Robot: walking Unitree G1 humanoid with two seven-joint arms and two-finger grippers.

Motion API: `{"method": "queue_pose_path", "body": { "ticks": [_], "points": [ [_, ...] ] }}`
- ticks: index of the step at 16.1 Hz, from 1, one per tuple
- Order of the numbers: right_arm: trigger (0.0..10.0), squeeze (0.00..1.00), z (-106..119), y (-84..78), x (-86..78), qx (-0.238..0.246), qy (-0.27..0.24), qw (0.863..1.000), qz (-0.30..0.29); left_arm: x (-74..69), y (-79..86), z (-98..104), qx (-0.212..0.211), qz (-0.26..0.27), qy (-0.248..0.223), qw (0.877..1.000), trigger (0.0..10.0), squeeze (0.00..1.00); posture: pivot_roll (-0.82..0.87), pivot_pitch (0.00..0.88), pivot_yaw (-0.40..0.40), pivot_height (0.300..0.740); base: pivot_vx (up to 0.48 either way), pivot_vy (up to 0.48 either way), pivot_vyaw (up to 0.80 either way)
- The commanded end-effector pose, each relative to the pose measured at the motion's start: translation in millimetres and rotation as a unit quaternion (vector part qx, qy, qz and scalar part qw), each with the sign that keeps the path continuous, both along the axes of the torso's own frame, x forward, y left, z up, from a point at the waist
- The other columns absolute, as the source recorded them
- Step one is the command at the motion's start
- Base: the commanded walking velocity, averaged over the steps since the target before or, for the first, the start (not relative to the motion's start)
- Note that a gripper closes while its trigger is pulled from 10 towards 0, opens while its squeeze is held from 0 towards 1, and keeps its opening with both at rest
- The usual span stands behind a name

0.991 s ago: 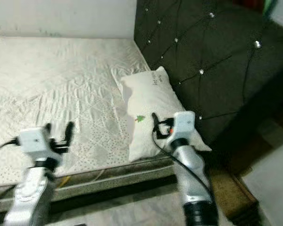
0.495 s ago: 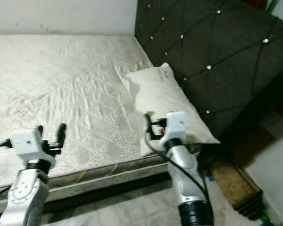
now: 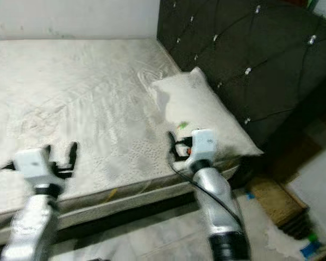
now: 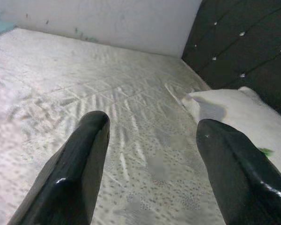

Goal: Clean up the room

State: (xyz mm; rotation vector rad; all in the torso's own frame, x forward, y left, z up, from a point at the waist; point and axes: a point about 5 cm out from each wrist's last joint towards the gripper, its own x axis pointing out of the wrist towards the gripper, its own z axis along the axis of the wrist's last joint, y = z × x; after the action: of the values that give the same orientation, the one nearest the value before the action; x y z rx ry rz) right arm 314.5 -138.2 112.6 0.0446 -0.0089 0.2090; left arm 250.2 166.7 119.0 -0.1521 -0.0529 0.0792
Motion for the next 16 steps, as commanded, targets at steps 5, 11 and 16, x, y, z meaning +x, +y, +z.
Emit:
{"method": "queue_pose_path", "body": {
  "ticks": [5, 11, 16],
  "points": [
    [10.0, 0.00, 3.8, -1.6, 1.7, 0.003, -0.006, 1.000, -0.005, 0.3, 0.5, 0.2, 0.002, 0.000, 0.004, 1.000, 10.0, 0.00, -0.02, 0.101, -0.114, 0.740, 0.000, 0.340, 0.00],
    [10.0, 0.00, 4.3, -1.3, 2.3, 0.000, -0.008, 1.000, -0.003, -1.4, -0.9, 3.0, -0.008, -0.019, -0.009, 1.000, 10.0, 0.00, -0.02, 0.100, -0.115, 0.740, 0.000, 0.056, 0.00],
    [10.0, 0.00, 3.8, -0.8, 2.2, -0.003, -0.008, 1.000, 0.000, -2.0, -2.3, 4.2, -0.010, -0.030, -0.015, 0.999, 10.0, 0.00, -0.02, 0.098, -0.114, 0.740, 0.163, 0.000, 0.00]
  ]
}}
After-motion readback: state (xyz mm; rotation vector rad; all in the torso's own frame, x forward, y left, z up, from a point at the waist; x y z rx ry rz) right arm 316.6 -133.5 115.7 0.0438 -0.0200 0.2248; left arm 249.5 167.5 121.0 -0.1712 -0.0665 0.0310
